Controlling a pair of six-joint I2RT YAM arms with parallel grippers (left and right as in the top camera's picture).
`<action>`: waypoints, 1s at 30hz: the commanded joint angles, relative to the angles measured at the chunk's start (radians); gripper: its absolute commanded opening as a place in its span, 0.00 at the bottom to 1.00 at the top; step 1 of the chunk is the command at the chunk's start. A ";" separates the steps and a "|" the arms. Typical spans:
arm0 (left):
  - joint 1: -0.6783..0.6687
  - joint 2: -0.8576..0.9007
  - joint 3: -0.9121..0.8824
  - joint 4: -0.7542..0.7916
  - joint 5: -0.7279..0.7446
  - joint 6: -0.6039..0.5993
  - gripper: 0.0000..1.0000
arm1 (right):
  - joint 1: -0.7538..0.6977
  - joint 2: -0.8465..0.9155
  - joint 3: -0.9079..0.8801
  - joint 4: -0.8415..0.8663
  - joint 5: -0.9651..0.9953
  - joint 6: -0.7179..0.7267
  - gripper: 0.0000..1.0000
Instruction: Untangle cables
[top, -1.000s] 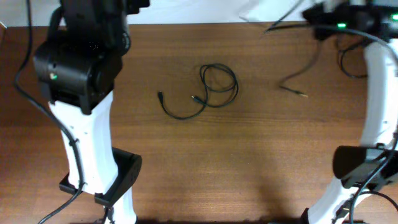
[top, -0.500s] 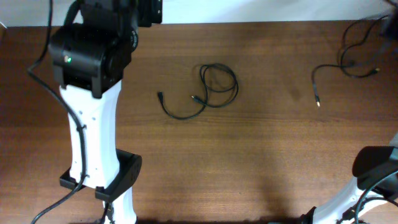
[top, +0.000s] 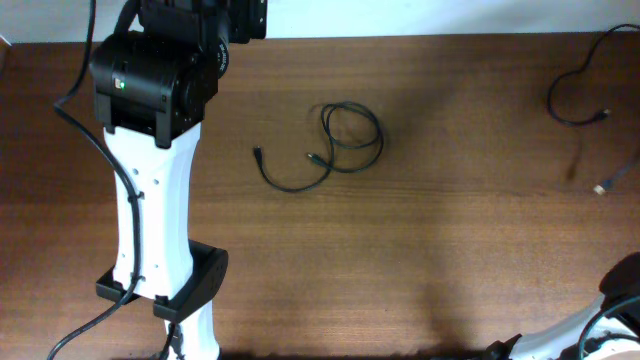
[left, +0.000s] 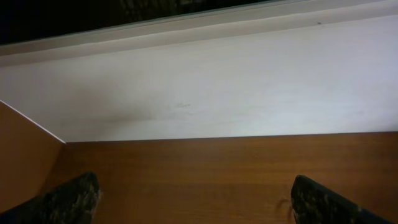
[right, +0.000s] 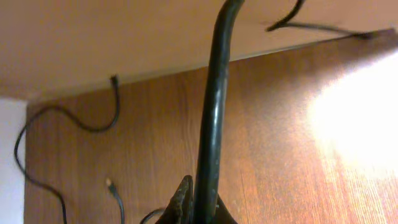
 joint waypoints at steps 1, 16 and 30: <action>0.001 -0.008 -0.004 0.013 0.050 -0.014 0.99 | 0.013 -0.010 -0.009 -0.003 0.026 0.053 0.04; 0.001 -0.008 -0.004 -0.019 0.052 -0.017 0.99 | 0.045 0.116 -0.290 0.346 0.026 0.048 0.04; 0.001 -0.008 -0.007 -0.040 0.052 -0.018 0.99 | 0.037 0.245 -0.584 0.618 0.026 0.040 0.04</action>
